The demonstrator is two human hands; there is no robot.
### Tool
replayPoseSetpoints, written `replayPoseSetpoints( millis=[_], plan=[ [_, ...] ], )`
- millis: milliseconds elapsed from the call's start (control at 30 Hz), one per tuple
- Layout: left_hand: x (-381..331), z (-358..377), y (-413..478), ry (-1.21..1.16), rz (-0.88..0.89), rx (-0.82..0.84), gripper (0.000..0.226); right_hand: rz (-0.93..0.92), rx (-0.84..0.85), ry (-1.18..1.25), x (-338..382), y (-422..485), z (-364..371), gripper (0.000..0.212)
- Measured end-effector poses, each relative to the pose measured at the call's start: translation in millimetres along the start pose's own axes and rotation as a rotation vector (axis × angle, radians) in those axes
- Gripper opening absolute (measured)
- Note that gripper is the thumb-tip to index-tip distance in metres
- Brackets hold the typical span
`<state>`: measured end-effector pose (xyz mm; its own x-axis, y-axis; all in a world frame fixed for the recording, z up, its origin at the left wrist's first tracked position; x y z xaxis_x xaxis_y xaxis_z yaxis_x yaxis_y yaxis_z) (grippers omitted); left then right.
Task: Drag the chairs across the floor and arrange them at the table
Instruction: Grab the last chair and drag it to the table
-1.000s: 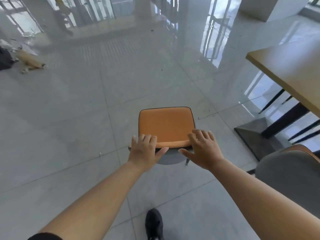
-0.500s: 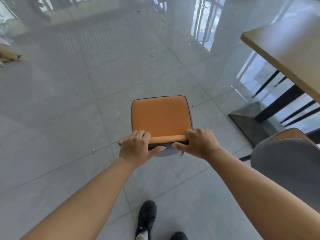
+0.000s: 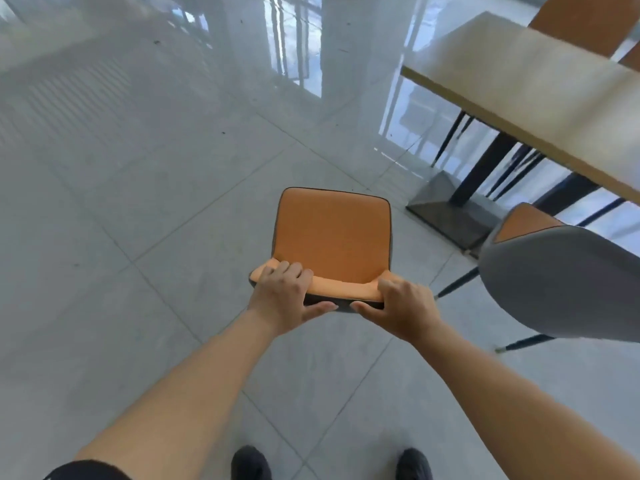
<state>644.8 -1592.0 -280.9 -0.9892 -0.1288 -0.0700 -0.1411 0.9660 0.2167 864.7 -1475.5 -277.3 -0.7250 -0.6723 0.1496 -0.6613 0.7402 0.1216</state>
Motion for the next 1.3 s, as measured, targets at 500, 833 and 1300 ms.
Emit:
replayPoseSetpoints(
  millis=[500,833,1300],
  plan=[
    [125.9,19.1,114.0,-0.053,0.351,0.111,0.081,0.359,-0.087,-0.071,77.8,77.9,27.5,0.075],
    [140.7,22.7,175.8,-0.114,0.503,0.161,0.082,0.533,-0.02,-0.051,75.7,110.0,24.0,0.078],
    [174.4,27.7,194.0,-0.163,0.668,0.199,0.089,0.687,-0.038,-0.012,117.9,118.1,33.6,0.072]
  ],
)
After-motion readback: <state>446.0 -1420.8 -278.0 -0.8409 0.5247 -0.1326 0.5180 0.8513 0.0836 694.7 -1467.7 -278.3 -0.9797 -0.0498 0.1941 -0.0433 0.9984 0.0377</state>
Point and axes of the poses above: each hand's wrist, its own y-axis towards the middle knuckle, its own z-axis out of the palm, x = y × z, the point moved 1 cm from there along y, towards the middle knuckle, and after that the axes turned 11 degrees about -x, right-handed, at the moved point
